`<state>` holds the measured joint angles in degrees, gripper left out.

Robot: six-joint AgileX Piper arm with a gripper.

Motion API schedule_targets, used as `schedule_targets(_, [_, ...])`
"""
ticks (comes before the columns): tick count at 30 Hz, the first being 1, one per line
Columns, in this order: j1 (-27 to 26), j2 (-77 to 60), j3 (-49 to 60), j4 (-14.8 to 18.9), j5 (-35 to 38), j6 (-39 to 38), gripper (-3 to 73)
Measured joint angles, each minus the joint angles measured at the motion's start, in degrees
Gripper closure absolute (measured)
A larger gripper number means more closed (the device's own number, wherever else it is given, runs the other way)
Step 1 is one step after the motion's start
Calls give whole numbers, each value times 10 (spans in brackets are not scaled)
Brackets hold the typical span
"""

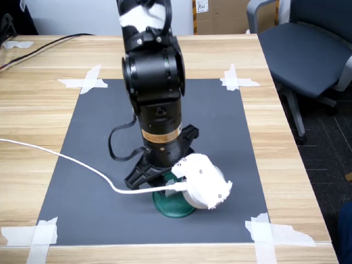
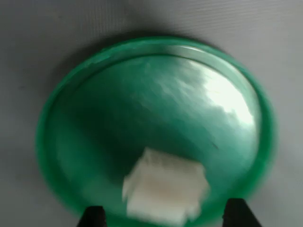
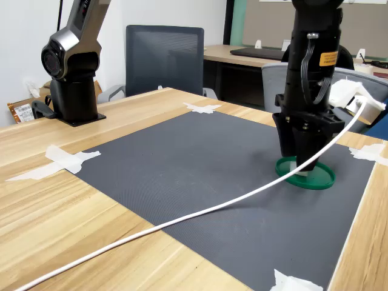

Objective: Grasp a white terminal and put it in the green lid.

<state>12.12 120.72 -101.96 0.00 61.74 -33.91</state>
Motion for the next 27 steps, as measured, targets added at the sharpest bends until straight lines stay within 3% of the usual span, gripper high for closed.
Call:
schedule_targets(4, [0,-43,2,16,-11,14,217])
schedule_targets(7, [0,-85,20,22,-40,19,267])
schedule_targets(17, [-4,-239,155,34,-141,26,684])
schedule_targets(27, [-14,-406,358,47,-288,35,722])
